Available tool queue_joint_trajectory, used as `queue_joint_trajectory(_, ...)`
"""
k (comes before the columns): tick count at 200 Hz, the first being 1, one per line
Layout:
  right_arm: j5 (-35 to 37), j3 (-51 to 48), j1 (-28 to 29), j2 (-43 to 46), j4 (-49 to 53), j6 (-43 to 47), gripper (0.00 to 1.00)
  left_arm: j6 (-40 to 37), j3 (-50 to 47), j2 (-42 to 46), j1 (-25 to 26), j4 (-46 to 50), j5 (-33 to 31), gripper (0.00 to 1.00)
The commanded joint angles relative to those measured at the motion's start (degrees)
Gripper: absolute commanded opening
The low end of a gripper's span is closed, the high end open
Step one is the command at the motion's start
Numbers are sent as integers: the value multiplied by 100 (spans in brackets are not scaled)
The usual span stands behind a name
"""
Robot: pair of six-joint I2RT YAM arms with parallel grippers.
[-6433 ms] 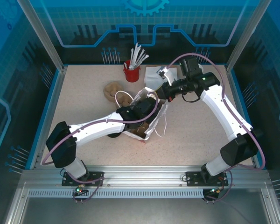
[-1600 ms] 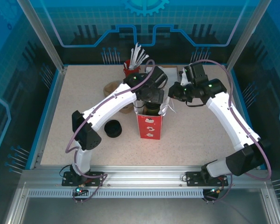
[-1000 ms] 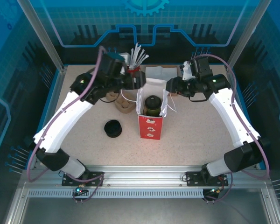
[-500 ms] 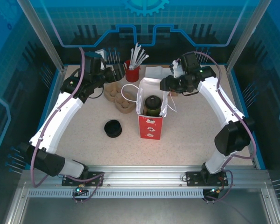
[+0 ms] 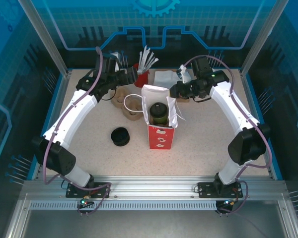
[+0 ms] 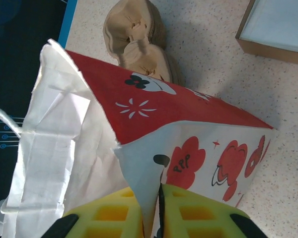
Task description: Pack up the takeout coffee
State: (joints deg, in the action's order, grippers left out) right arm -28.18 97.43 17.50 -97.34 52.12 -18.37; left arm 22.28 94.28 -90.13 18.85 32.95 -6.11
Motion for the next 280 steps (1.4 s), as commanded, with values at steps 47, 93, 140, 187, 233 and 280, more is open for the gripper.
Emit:
queue_joint_trajectory(47, -148, -952, 94, 776, -307, -398, 19, -5, 215, -402, -48, -599, 131, 89)
queue_joint_trajectory(93, -5, -978, -34, 1024, -307, -485, 46, -49, 419, -681, -53, -695, 191, 88)
queue_joint_trajectory(140, -62, -58, -404, 854, 241, -199, 52, -217, 965, -1222, -72, -751, -120, 89)
queue_joint_trajectory(187, -163, 369, -753, 1000, 448, -122, 53, -129, 2088, -2117, -257, -486, -142, 87)
queue_joint_trajectory(233, 250, 441, -883, 1216, 403, -482, 52, -44, 2524, -2579, -399, -517, -560, 84)
queue_joint_trajectory(280, 360, -514, -897, 1788, -57, -805, 51, -255, 2802, -2937, -505, -491, -522, 80)
